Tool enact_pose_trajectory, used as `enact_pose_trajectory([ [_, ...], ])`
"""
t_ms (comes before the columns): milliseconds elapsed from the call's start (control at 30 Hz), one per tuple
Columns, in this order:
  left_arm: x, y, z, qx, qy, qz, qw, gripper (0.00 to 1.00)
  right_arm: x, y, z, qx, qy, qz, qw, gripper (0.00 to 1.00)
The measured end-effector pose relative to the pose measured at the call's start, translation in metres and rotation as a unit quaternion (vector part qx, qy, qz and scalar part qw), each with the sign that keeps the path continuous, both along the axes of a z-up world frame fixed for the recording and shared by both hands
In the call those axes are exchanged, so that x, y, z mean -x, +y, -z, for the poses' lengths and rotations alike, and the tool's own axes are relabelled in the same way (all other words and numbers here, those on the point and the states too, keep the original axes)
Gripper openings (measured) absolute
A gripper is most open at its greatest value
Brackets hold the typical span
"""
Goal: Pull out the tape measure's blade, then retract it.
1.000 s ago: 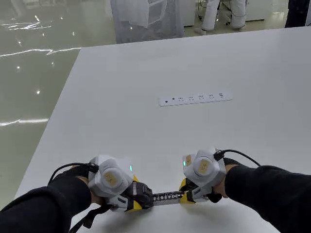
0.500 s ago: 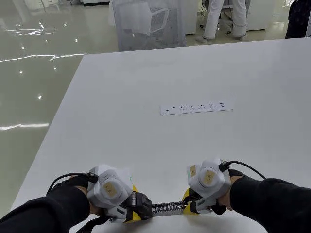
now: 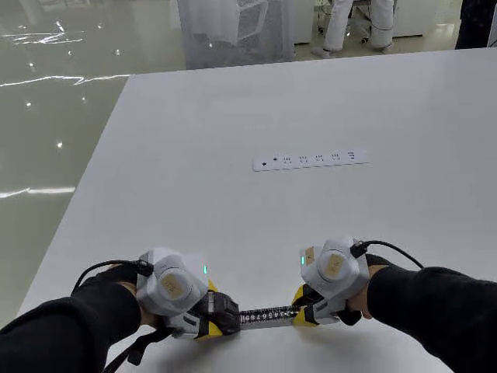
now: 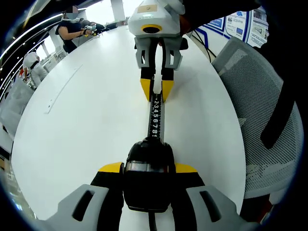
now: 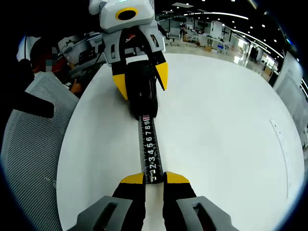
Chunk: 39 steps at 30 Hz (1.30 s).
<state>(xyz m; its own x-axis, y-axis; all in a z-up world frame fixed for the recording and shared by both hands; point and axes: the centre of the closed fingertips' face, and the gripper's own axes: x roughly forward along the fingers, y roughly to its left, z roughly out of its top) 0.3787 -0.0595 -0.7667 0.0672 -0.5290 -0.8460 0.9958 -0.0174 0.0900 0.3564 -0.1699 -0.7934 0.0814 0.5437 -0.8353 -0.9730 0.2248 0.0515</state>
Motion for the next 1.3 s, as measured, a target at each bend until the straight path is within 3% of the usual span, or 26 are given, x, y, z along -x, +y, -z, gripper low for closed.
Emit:
enact_pose_trajectory([
  [1300, 0.001, -0.001, 0.000, -0.004, -0.001, 0.000, 1.0000, 0.32, 0.004, -0.021, -0.001, 0.002, -0.001, 0.013, 0.9999, 0.08],
])
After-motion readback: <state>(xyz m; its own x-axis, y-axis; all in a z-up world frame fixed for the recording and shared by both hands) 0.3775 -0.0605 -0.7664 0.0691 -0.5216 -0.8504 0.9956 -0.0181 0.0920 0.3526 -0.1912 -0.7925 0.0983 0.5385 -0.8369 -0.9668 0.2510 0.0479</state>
